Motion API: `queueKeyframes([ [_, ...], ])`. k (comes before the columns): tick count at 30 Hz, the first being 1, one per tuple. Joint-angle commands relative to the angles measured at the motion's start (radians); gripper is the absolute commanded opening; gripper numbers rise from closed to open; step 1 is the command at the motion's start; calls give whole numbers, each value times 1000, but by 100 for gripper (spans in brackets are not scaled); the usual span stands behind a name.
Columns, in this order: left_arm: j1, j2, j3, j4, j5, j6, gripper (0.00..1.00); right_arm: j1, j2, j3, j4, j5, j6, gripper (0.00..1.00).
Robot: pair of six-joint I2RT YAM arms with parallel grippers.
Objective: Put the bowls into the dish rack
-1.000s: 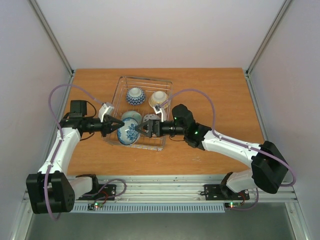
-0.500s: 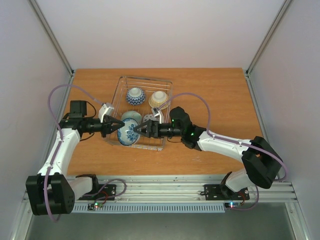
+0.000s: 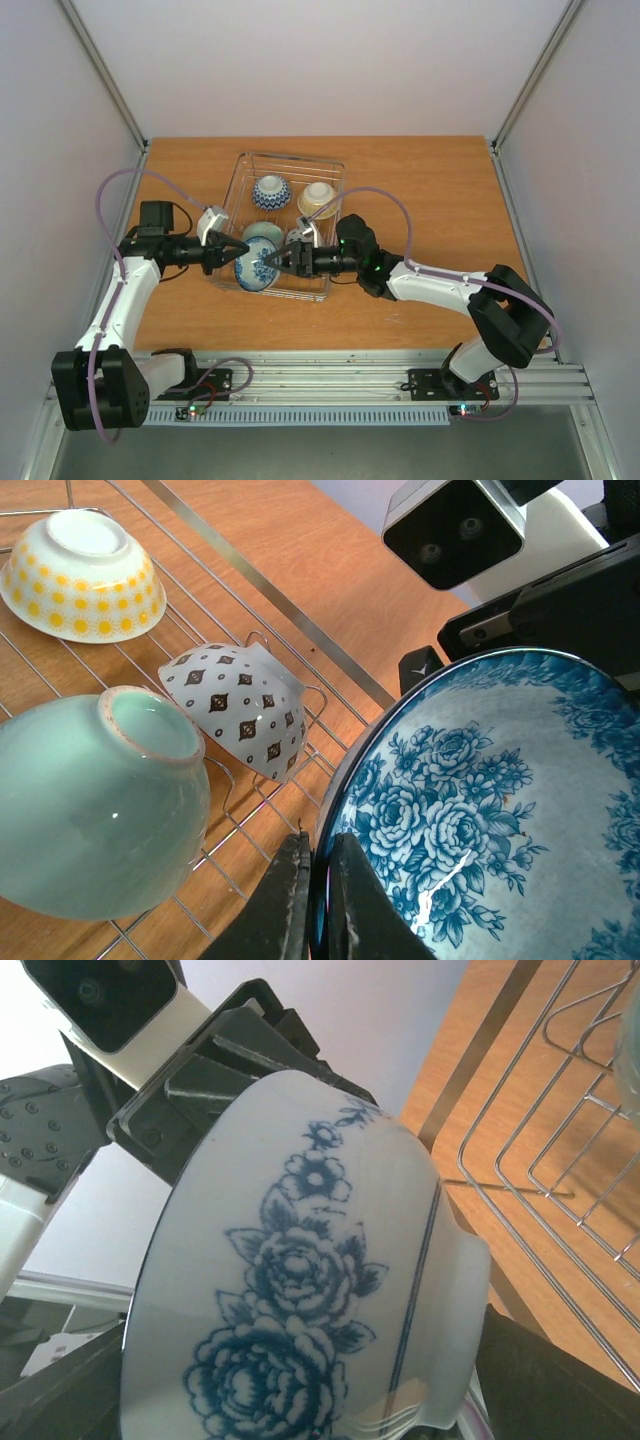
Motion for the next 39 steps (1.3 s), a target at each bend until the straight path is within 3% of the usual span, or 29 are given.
queueKeyframes([
  [1,2,-15,36,1,57,3,0,5,10,0,93,-58,39,82],
  [4,2,-15,36,1,57,3,1,5,11,2,100,-68,40,68],
  [10,2,-20,35,1,51,5,1,7,11,9,94,-72,37,31],
  [15,2,-41,19,51,1,-26,1,7,4,22,66,-76,11,12],
  [17,2,-55,9,95,-40,-68,11,6,-11,44,-6,-61,-37,5],
  [18,2,-59,6,108,-59,-87,22,7,-22,66,-71,-45,-74,2],
  [20,2,-64,2,125,-87,-111,45,5,-44,122,-210,1,-177,1],
  [21,2,-65,1,135,-100,-122,52,5,-52,154,-288,29,-219,1],
  [24,2,-70,-7,169,-135,-152,62,2,-54,250,-472,114,-333,1],
  [32,2,-72,-19,211,-194,-189,69,-5,28,518,-840,368,-613,1],
  [39,3,-70,-24,231,-218,-202,72,-5,211,791,-998,554,-799,1],
])
